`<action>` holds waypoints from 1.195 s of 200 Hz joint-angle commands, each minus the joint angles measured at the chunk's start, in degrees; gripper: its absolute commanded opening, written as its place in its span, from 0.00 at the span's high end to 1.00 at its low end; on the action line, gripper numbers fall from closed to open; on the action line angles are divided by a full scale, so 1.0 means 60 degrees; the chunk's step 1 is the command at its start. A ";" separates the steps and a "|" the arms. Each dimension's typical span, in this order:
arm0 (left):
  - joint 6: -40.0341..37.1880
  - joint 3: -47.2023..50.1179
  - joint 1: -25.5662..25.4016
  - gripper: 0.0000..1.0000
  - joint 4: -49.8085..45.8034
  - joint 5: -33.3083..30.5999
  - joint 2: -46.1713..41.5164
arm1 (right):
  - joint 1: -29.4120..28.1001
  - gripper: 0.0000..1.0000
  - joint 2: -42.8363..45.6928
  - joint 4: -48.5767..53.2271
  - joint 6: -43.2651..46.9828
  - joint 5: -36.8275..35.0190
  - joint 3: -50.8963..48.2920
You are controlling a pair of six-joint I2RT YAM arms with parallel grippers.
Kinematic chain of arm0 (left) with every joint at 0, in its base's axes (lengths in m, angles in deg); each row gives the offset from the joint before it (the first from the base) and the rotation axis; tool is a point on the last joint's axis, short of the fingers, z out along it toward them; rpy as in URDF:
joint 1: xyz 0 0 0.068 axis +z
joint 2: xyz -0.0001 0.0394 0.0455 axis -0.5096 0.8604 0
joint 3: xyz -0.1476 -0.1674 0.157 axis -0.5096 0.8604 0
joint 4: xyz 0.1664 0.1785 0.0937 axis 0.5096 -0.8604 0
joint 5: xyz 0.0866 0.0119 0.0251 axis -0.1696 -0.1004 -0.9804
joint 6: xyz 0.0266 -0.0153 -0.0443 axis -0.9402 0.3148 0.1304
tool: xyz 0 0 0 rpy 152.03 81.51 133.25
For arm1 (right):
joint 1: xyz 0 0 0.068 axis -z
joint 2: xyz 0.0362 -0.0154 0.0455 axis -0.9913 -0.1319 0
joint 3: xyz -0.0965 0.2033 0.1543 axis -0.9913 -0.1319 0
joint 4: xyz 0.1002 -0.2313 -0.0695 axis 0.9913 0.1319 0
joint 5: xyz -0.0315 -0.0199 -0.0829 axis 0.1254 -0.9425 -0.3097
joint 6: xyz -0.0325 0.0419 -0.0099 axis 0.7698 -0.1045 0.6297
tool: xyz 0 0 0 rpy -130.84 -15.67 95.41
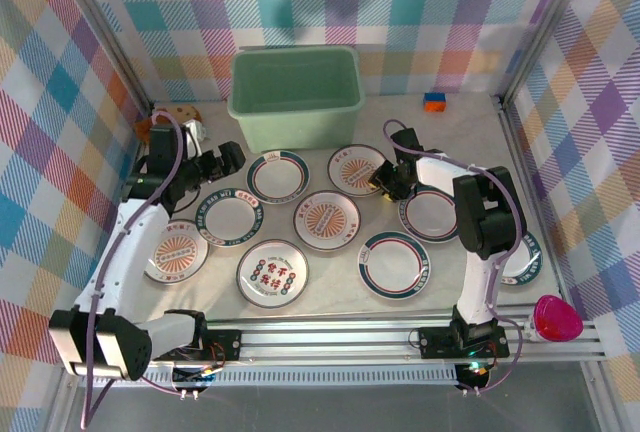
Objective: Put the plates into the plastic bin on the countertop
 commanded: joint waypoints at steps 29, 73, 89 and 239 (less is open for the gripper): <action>-0.0169 -0.0898 0.0001 0.00 0.0072 -0.0144 0.0681 | -0.0162 0.71 -0.0345 -0.0525 -0.0129 -0.0350 0.0109; -0.0154 -0.1534 0.0001 0.00 -0.0135 -0.0130 0.1142 | -0.0175 0.79 -0.0065 -0.0498 -0.0079 -0.0833 0.0007; -0.0167 -0.1547 0.0001 0.00 -0.0152 -0.0100 0.1157 | -0.0172 0.84 -0.0028 -0.0485 -0.0063 -0.0901 0.0024; 0.0163 -0.5108 0.0614 0.00 -0.1981 -0.0286 0.4199 | 0.0401 1.00 0.4500 -0.0115 0.0640 -0.2226 -0.0623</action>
